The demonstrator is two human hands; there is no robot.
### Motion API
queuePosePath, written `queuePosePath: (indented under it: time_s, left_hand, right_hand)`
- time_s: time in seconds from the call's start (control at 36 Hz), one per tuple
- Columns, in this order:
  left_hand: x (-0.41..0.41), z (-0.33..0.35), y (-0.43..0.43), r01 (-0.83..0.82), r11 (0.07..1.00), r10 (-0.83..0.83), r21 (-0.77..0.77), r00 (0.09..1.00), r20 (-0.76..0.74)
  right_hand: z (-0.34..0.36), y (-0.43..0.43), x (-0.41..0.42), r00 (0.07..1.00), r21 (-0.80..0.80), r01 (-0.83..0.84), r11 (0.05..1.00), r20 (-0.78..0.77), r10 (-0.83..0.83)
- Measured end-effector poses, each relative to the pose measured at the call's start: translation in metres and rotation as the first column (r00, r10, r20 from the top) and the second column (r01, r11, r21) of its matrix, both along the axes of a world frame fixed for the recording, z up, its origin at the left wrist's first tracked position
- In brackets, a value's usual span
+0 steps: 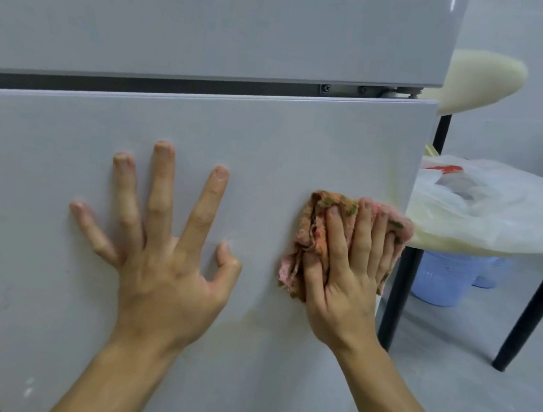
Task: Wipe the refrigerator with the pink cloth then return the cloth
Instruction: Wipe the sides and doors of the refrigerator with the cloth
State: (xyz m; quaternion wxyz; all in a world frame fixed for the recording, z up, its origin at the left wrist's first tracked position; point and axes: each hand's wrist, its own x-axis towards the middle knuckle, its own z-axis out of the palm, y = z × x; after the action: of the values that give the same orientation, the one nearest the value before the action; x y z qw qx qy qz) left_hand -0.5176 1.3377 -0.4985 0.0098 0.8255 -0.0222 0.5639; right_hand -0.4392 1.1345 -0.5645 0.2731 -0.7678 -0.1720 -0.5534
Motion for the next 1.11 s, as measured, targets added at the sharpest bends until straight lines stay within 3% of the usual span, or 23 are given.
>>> queuePosePath:
  time_s: [0.25,0.44,0.56,0.72,0.89,1.11]
  left_hand:
    - [-0.001,0.005,-0.004,-0.001,1.000,0.002,0.024,0.999,-0.042]
    - [-0.002,0.007,-0.005,0.018,1.000,-0.017,0.022,0.999,-0.037]
    - [-0.001,0.005,-0.005,0.013,1.000,-0.013,0.014,1.000,-0.027]
    - [0.000,0.004,-0.005,0.004,1.000,-0.004,0.015,1.000,-0.007]
    - [0.000,0.003,-0.003,0.005,1.000,-0.005,0.019,1.000,0.003]
    - [-0.003,0.005,-0.004,0.005,1.000,-0.004,0.013,0.999,-0.033]
  right_hand:
    - [0.092,-0.011,-0.002,0.999,-0.095,0.016,0.995,-0.035,-0.020]
    - [0.077,-0.005,0.008,0.992,0.018,0.061,0.998,0.107,-0.063]
    - [0.036,-0.003,0.011,0.994,0.112,0.074,0.991,0.070,-0.082]
    - [0.003,-0.007,0.007,0.999,0.097,0.045,0.994,-0.008,-0.044]
    - [0.011,-0.010,0.004,0.998,0.052,0.036,0.998,-0.048,-0.033]
    - [0.072,-0.018,0.006,0.999,0.017,0.038,0.999,-0.021,-0.038]
